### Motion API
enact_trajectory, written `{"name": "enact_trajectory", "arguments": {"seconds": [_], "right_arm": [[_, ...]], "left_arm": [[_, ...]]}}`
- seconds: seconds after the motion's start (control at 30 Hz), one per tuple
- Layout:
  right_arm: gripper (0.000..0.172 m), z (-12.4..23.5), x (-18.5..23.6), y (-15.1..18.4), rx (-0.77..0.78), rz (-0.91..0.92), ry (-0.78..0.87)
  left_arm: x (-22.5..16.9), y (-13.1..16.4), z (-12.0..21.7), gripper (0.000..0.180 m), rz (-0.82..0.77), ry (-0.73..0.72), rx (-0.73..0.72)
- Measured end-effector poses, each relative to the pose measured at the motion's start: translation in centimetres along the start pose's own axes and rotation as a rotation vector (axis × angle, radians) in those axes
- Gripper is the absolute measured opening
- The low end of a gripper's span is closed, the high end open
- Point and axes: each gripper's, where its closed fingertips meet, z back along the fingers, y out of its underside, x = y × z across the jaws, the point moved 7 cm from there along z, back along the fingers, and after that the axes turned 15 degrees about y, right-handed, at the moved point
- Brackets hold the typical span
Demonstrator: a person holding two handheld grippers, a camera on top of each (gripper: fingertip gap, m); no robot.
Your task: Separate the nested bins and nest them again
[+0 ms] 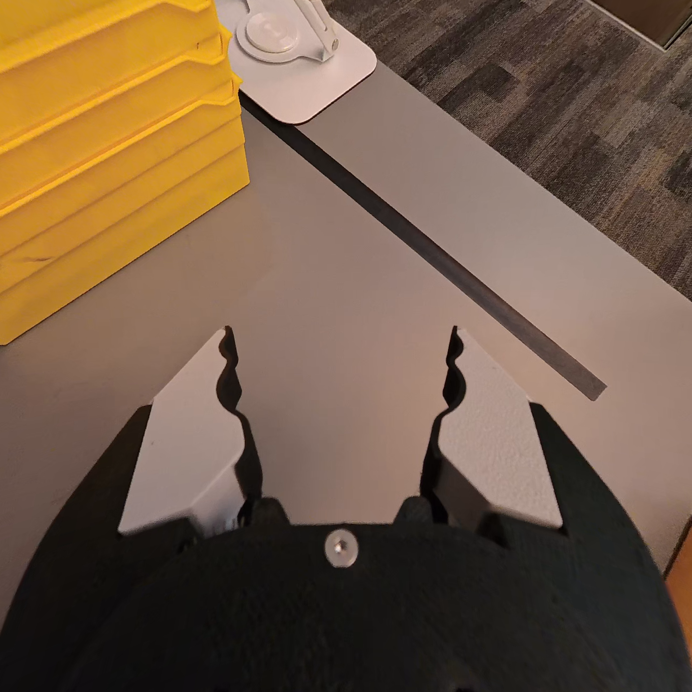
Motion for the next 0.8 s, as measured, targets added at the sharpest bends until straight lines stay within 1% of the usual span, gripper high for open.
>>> {"name": "enact_trajectory", "arguments": {"seconds": [0.03,0.07,0.13,0.2,0.23,0.3,0.4,0.47,0.53,0.63,0.73,0.8], "right_arm": [[0.112,-0.1,0.0,0.1,0.004,0.0,0.0],[0.112,-0.1,0.0,0.2,0.009,0.0,0.002],[0.112,-0.2,-0.1,0.2,0.015,0.003,0.009],[0.112,-0.2,-0.2,0.3,0.018,0.003,0.016],[0.112,-0.2,-0.2,0.2,0.02,0.004,0.021],[0.112,-0.3,-0.2,0.2,0.024,0.007,0.032],[0.112,-0.4,-0.1,0.2,0.043,0.026,0.057],[0.112,-0.4,0.1,0.1,0.056,0.044,0.078],[0.112,-0.4,0.5,-0.2,0.064,0.071,0.098],[0.112,-0.5,1.2,-0.9,0.064,0.1,0.133],[0.113,-0.5,2.0,-1.9,0.055,0.125,0.184],[0.113,-0.4,2.5,-2.7,0.043,0.143,0.219]], "left_arm": [[0.0,0.1,0.8,0.123,-0.015,-0.003,-0.01],[-0.1,0.3,1.9,0.125,-0.029,-0.008,-0.022],[-0.2,0.9,4.9,0.126,-0.073,-0.003,-0.068],[-0.3,1.6,8.9,0.125,-0.127,0.016,-0.168],[-0.4,2.0,11.2,0.125,-0.164,0.028,-0.24],[0.1,2.8,16.3,0.121,-0.245,-0.031,-0.443],[2.0,4.9,23.5,0.106,-0.34,-0.254,-0.82],[3.2,6.9,26.7,0.101,-0.394,-0.376,-1.023],[4.5,8.8,28.4,0.1,-0.427,-0.47,-1.187],[6.2,11.3,29.2,0.095,-0.475,-0.55,-1.436],[7.4,13.1,27.7,0.086,-0.555,-0.513,-1.679],[7.9,14.0,25.6,0.085,-0.61,-0.433,-1.794]]}}
